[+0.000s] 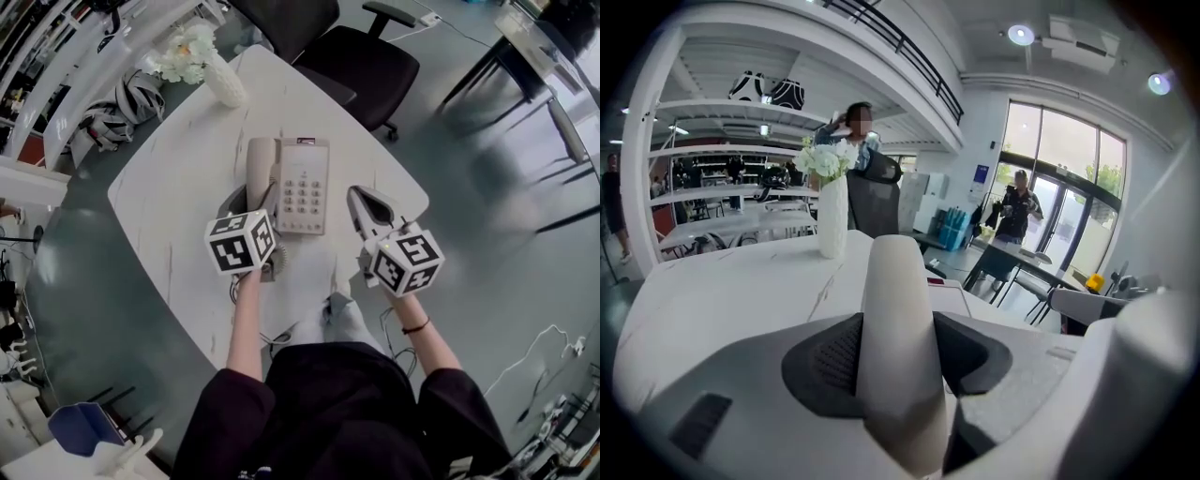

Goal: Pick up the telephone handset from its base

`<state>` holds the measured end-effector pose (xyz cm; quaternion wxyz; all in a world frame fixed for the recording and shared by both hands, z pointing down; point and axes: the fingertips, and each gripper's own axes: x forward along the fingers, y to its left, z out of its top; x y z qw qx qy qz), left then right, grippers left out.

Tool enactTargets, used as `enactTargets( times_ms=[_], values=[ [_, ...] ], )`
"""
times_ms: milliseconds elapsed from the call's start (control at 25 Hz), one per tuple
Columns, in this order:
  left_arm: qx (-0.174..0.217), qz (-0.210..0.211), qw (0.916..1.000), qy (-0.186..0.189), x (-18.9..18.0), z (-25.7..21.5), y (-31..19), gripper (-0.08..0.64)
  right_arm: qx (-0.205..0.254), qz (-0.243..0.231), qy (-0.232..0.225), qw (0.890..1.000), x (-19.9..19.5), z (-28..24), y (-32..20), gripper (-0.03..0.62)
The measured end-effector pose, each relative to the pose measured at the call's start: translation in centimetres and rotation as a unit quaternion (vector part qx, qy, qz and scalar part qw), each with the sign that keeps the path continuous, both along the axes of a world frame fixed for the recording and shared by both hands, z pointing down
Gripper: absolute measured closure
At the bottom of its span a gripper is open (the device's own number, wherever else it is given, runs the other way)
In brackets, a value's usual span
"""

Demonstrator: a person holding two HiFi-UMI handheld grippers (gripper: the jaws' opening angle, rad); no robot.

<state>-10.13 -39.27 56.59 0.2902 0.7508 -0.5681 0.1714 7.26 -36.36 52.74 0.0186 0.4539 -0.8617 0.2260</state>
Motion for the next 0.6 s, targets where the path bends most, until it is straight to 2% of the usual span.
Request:
enactTargets(
  times_ms=[600],
  values=[
    [0.056,-0.003,0.9966,0.060,1.2,-6.5,3.9,0.353,0.043,-0.013,0.004,0.999,1.6,-4.9,-0.4,0.601]
  ],
)
